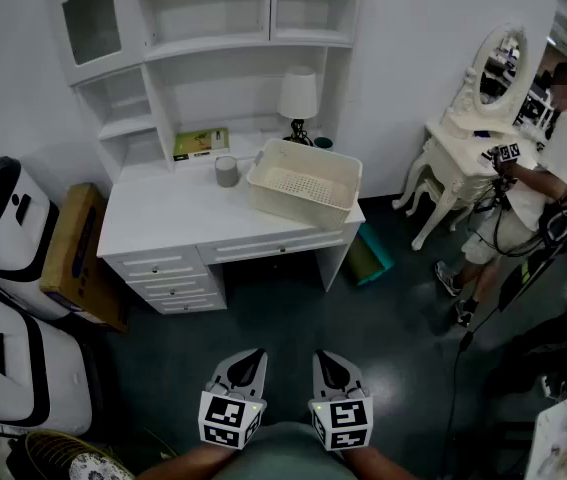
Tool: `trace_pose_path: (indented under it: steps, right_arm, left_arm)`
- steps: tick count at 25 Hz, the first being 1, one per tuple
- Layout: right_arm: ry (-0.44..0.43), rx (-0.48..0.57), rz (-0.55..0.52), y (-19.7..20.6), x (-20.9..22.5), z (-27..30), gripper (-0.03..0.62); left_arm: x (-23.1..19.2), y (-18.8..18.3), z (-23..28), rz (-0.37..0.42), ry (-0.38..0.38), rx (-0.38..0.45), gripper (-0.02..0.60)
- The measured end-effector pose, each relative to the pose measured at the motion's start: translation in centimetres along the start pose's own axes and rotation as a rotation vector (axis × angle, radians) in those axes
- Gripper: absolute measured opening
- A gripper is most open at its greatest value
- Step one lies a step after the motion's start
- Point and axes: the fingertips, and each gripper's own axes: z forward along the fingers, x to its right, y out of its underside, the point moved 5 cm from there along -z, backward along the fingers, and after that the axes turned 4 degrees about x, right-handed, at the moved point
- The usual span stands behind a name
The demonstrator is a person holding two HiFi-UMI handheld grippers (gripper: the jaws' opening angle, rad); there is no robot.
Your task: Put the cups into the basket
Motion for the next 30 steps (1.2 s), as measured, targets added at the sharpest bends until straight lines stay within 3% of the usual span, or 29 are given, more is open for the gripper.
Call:
trace_pose_path:
  steps: [17,30]
  right_arm:
    - [0.054,0.031,0.063,-1.0,-2.1,1.9,0.014]
    - [0.1,0.049,0.053,-1.7,-6.7,3.1,0.014]
  left_arm:
    - [-3.7,-0.5,-0.7,0.011,0.036,0.022,0.008]
    - [-7.6,-0.2,-2.7,-0.003,0.082,0.048,0.006]
